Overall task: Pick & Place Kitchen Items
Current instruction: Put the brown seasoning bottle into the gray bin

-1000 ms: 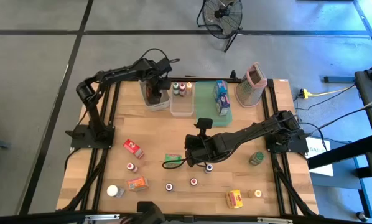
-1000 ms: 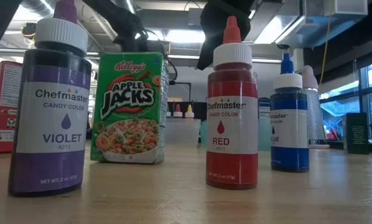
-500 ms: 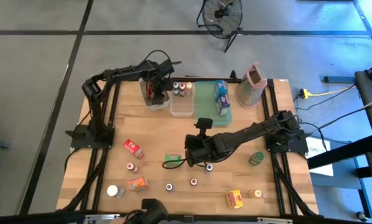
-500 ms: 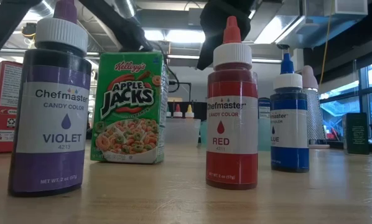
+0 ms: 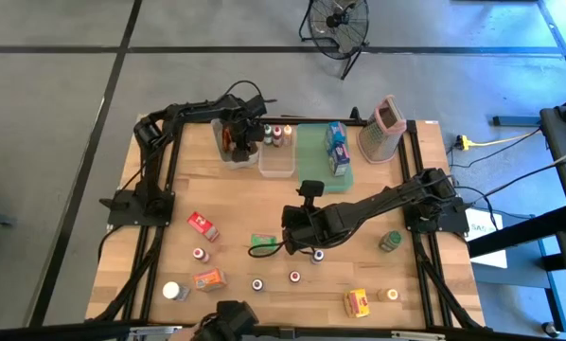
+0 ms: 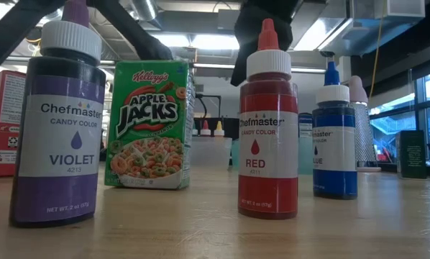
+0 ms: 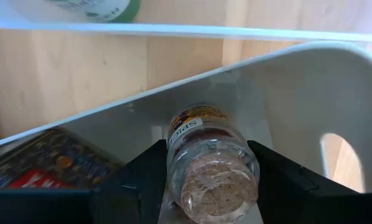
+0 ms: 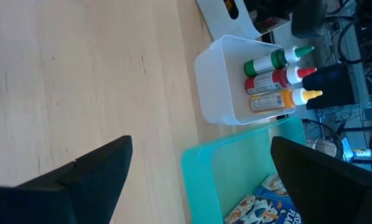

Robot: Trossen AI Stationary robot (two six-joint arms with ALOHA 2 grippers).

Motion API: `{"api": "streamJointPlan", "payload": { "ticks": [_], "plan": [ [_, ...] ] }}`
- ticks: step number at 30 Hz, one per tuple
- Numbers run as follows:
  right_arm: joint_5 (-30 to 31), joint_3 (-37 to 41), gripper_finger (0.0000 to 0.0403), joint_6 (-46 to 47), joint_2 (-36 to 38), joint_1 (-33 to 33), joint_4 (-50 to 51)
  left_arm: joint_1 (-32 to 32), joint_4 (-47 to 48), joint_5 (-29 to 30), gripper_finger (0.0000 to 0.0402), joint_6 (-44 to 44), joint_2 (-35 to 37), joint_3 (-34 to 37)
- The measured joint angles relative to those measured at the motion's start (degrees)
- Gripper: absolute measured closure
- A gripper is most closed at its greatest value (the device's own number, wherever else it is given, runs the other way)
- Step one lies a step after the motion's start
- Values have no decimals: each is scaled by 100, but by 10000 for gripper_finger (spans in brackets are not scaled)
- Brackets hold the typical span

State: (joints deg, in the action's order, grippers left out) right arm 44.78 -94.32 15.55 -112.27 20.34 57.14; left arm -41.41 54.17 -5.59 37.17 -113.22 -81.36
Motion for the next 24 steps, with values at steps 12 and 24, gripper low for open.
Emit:
{"api": "streamJointPlan", "payload": {
  "ticks": [12,24],
  "plan": [
    [2,132,19,-36,-2,0,-127,-2,-130,9,211,-40,-147,-20],
    [2,132,19,-33,-2,-2,-132,28,-149,184,109,-209,-158,-7]
  ]
}}
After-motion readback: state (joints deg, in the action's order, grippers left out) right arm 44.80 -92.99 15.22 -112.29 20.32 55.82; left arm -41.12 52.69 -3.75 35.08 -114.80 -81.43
